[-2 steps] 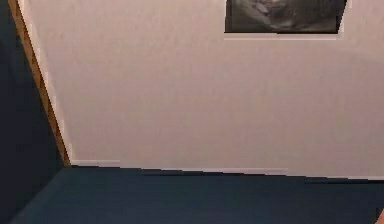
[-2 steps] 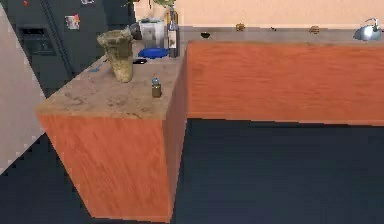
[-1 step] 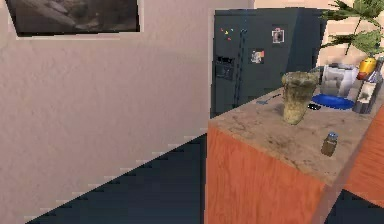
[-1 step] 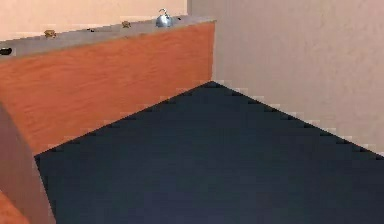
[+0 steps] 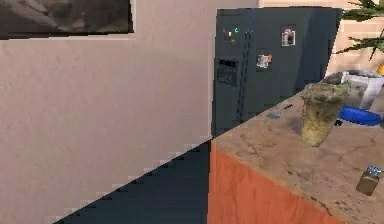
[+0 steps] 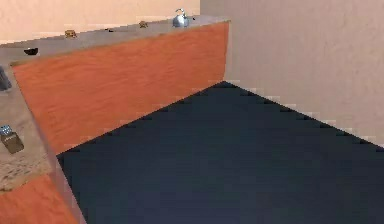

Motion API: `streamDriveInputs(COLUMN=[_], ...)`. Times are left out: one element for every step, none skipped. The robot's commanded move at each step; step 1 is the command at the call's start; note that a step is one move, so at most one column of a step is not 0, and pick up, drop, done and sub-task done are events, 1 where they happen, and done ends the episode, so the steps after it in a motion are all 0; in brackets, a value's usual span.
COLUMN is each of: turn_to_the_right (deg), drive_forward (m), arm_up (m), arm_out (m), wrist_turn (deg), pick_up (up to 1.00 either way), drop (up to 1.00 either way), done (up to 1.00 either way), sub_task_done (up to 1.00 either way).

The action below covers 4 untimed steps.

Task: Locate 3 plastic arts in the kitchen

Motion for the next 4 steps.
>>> streamDriveInputs(turn_to_the_right=[-45.0, -45.0, -12.0, 0.0], drive_forward=[0.0, 0.0, 0.0, 1.0], arm_up=[0.0, 0.0, 0.0, 0.0], arm_out=[0.0, 0.0, 0.0, 0.0], wrist_turn=[0.0, 0.0, 0.0, 0.0], pick_up=[0.0, 0.0, 0.0, 0.0], drop=[0.0, 0.0, 0.0, 0.0], done=[0.0, 0.0, 0.0, 0.0], sub_task_done=[0.0, 0.0, 0.0, 0.0])
